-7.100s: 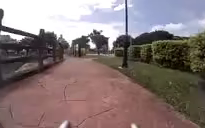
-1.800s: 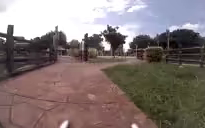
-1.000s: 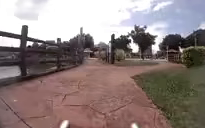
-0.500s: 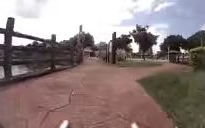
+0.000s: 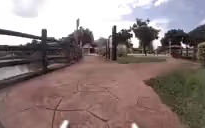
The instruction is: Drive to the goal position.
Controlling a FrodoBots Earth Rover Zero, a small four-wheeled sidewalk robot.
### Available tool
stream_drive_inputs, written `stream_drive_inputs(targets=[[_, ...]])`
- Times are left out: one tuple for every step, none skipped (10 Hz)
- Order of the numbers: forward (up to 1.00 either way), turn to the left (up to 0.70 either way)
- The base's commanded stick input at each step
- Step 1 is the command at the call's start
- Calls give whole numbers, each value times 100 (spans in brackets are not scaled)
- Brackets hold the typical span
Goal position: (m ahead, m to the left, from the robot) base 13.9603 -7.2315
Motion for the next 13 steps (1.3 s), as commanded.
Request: stream_drive_inputs(targets=[[100, 0], [100, 0], [100, 0], [100, 0], [100, 0], [100, -1], [100, -2], [100, -4], [100, -32], [100, -40], [100, -40], [100, -40], [100, -40]])
